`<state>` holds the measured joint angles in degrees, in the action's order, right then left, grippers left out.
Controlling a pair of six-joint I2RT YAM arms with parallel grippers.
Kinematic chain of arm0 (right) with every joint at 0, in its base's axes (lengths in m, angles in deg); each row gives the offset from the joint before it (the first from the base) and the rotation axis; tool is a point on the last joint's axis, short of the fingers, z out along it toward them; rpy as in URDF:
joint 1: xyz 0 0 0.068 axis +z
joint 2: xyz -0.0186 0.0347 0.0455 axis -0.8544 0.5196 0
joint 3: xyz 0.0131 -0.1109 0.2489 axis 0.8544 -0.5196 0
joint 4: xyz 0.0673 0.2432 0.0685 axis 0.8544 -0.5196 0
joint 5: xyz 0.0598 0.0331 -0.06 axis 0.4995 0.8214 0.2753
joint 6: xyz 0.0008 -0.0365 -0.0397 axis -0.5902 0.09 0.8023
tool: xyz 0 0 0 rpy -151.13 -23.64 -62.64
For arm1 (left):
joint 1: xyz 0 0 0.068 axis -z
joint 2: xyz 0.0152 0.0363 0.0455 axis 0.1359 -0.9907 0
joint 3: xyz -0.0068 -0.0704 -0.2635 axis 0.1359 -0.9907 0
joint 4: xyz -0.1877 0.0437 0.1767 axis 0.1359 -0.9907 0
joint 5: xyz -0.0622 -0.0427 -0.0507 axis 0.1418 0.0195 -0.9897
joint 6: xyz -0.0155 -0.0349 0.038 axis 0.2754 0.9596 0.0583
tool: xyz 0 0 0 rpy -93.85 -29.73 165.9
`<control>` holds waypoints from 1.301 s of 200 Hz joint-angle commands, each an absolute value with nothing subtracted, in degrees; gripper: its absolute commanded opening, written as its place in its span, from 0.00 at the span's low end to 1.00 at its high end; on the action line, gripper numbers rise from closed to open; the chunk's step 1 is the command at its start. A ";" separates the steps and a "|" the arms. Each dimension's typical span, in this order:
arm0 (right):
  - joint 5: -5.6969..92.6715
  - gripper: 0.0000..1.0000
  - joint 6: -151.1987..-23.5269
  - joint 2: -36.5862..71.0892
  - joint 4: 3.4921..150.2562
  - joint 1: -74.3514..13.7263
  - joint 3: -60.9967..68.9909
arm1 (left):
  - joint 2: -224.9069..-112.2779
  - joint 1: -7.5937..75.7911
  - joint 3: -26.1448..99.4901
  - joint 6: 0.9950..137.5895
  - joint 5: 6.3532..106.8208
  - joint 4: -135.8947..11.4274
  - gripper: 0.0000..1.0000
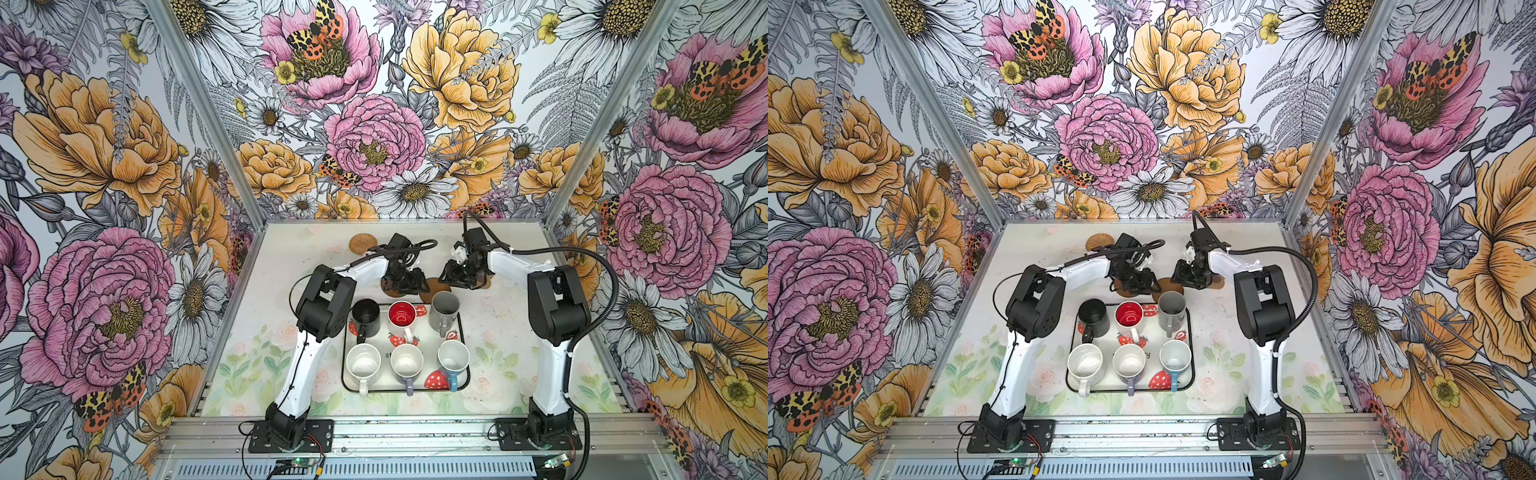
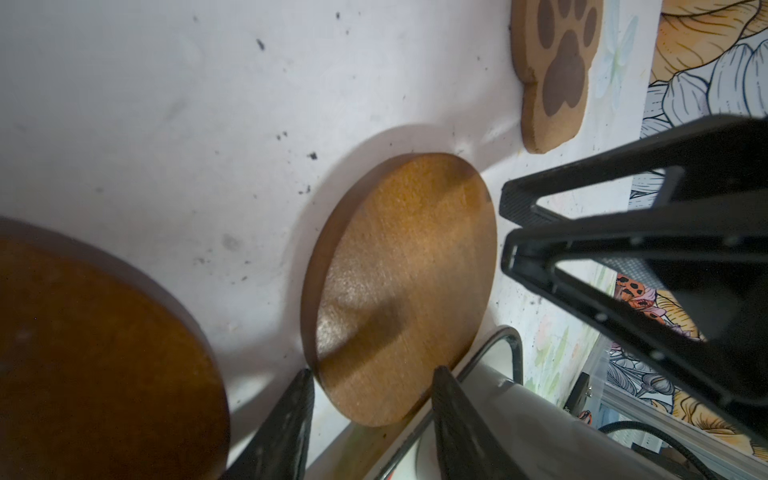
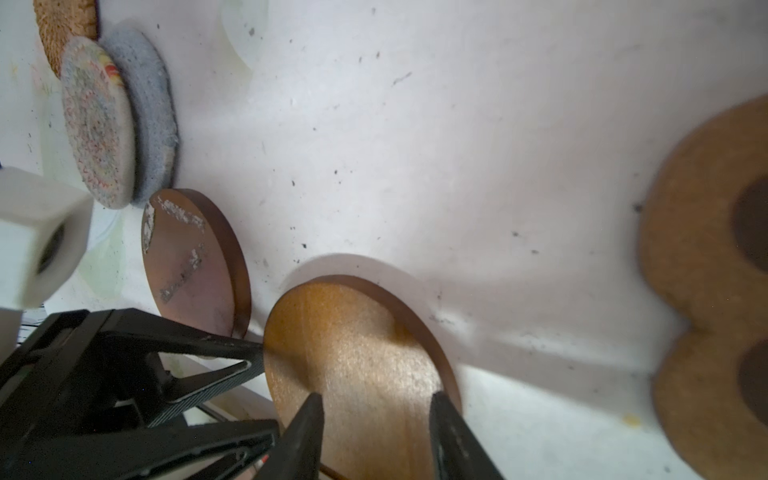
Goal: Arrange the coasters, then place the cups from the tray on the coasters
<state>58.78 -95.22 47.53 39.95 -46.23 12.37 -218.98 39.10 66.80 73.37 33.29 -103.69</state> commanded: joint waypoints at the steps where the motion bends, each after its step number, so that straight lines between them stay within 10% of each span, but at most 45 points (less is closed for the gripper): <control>1: 58.55 0.47 -94.81 44.09 40.96 -47.35 10.91 | -220.68 39.46 67.77 73.74 35.12 -103.81 0.48; 260: 65.44 0.33 -99.92 45.28 49.40 -47.57 3.51 | -226.57 39.63 77.46 76.02 33.17 -103.80 0.40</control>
<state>63.89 -99.25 43.60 47.56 -47.82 0.50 -224.03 38.68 74.84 74.95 34.41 -104.04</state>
